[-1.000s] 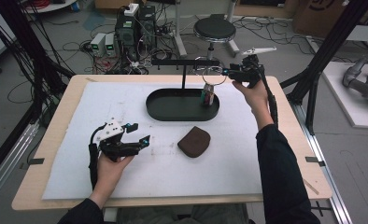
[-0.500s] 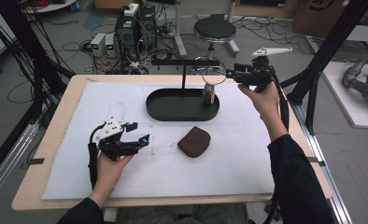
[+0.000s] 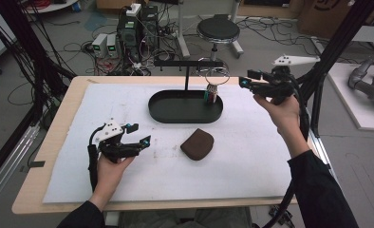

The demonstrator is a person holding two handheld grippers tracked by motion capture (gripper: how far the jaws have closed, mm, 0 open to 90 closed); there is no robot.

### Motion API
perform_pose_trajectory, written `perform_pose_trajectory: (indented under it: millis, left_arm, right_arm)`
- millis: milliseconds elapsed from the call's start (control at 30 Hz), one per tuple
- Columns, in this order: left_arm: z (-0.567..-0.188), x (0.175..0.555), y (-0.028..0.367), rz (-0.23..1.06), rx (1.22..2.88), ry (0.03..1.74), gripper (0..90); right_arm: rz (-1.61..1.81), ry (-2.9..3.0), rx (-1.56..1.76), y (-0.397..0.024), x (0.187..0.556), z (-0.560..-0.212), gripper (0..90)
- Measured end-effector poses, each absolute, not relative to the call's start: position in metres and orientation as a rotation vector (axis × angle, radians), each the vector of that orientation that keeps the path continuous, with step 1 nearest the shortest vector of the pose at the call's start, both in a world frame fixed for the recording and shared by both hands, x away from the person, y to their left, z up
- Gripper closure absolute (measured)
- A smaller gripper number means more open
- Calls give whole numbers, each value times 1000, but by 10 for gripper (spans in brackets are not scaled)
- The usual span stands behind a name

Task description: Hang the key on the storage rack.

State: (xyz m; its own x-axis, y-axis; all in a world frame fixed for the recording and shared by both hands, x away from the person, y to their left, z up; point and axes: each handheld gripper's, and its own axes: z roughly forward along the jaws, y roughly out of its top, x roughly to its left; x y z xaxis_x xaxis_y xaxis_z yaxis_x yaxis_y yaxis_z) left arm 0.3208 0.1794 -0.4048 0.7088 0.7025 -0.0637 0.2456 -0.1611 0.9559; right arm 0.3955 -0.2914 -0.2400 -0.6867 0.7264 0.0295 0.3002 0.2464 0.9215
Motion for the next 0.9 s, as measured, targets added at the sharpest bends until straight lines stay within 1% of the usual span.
perform_pose_trajectory:
  millis: [67, 233, 267, 367, 400, 600, 667, 700, 767, 867, 900]
  left_arm:
    - [-405, 321, 179, 480, 1731, 761, 303]
    - [-403, 321, 180, 489, 1732, 759, 303]
    - [-403, 320, 180, 496, 1733, 758, 303]
    - [-401, 319, 180, 514, 1745, 748, 303]
    - [-400, 319, 180, 520, 1748, 748, 302]
    - [-396, 316, 183, 552, 1760, 740, 302]
    - [-395, 315, 185, 559, 1759, 745, 302]
    - [-395, 314, 187, 565, 1759, 747, 302]
    - [-395, 313, 189, 571, 1754, 751, 302]
    - [-394, 312, 194, 580, 1751, 759, 302]
    - [-394, 311, 196, 586, 1745, 761, 299]
  right_arm:
    - [1440, 2113, 936, -301, 382, -246, 488]
    - [1449, 2108, 941, -313, 366, -259, 474]
    - [1464, 2106, 953, -320, 357, -267, 460]
    - [1472, 2096, 949, -325, 350, -275, 462]
    - [1474, 2095, 954, -329, 345, -283, 458]
    - [1485, 2077, 959, -336, 336, -301, 433]
    - [1490, 2062, 960, -338, 331, -311, 407]
    - [1490, 2062, 960, -338, 331, -311, 407]
    - [1485, 2039, 948, -338, 326, -323, 390]
    - [1488, 2027, 947, -338, 325, -331, 379]
    - [1491, 2007, 956, -338, 323, -340, 365]
